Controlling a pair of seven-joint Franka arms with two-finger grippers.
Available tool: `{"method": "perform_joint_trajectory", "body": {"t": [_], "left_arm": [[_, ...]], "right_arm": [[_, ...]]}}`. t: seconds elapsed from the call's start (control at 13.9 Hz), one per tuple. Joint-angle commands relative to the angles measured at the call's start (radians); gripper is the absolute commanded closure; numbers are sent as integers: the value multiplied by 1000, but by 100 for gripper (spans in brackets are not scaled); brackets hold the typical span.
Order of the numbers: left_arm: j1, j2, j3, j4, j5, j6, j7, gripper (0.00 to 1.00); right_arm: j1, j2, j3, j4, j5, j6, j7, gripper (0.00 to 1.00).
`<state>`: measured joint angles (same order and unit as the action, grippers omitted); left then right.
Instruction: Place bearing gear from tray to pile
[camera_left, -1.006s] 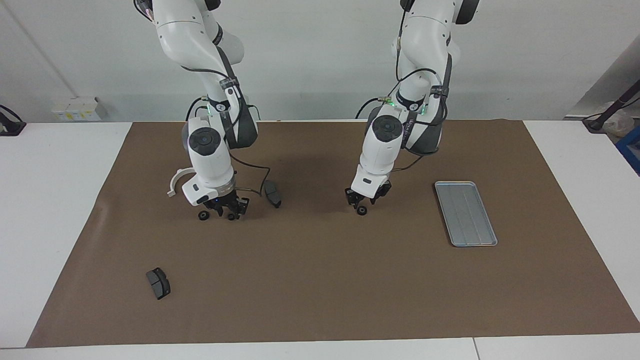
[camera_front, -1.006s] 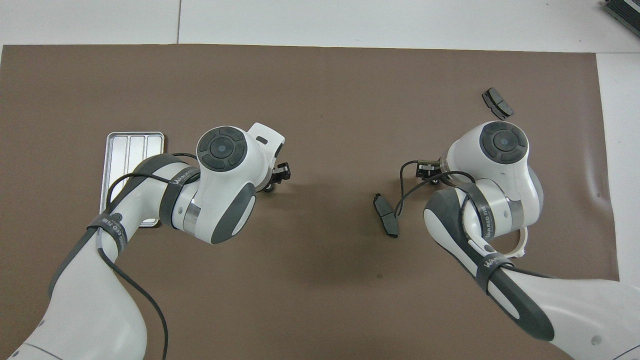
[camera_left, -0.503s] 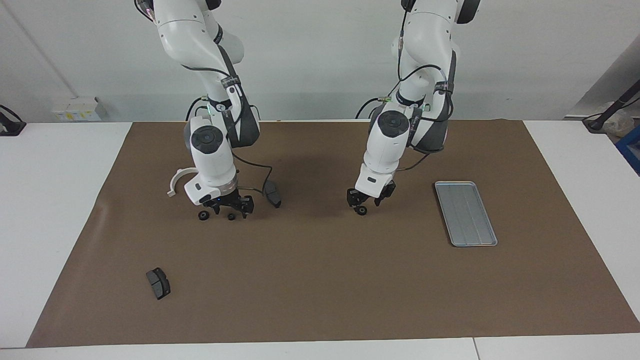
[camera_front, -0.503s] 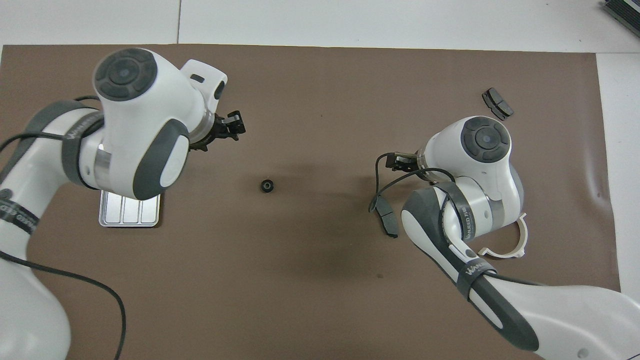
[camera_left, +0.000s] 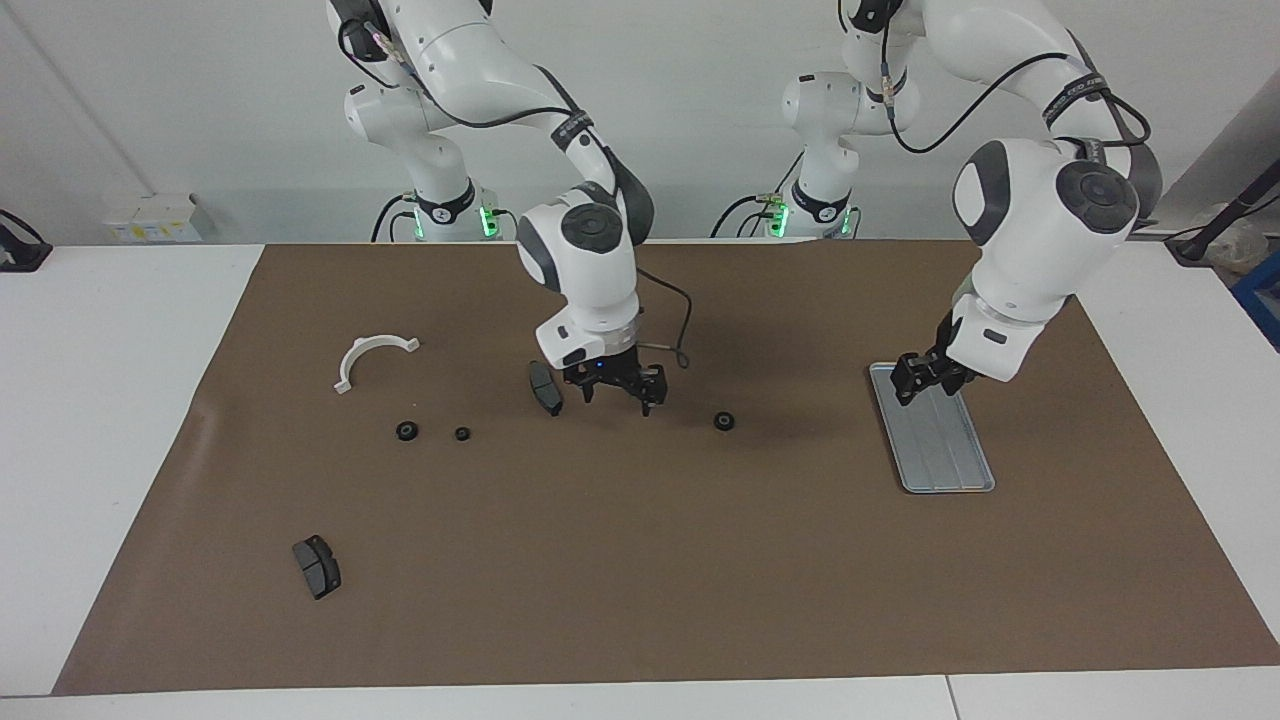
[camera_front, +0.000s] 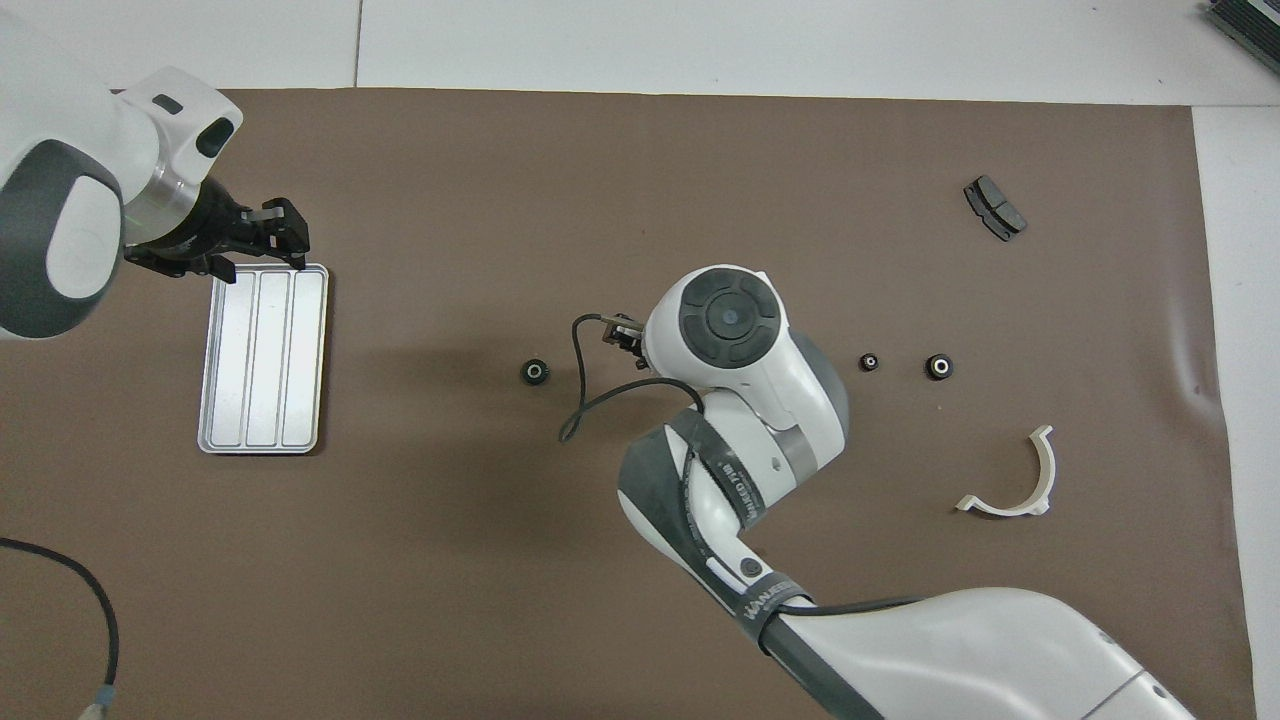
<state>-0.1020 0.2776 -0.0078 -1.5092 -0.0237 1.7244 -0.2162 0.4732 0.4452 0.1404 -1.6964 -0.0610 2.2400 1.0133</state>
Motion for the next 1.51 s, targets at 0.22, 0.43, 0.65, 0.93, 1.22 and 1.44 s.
{"method": "perform_joint_trajectory", "body": {"t": [0.22, 0.43, 0.65, 0.93, 1.22, 1.44], "left_arm": [[25, -37, -8, 162, 5, -256, 58, 11], [24, -84, -9, 165, 7, -284, 61, 0], [27, -138, -12, 89, -1, -204, 129, 0], [25, -150, -12, 70, 14, -200, 132, 0], [39, -152, -11, 67, 10, -190, 133, 0], [51, -155, -11, 69, 8, -181, 124, 0]], "right_arm": [[84, 213, -1, 300, -92, -120, 163, 0], [126, 246, 1, 300, -92, -79, 163, 0], [151, 279, 1, 305, -99, -42, 154, 0], [162, 283, 1, 305, -114, -34, 126, 20], [176, 313, -1, 308, -114, 7, 126, 40], [176, 316, -1, 326, -118, -3, 126, 44]]}}
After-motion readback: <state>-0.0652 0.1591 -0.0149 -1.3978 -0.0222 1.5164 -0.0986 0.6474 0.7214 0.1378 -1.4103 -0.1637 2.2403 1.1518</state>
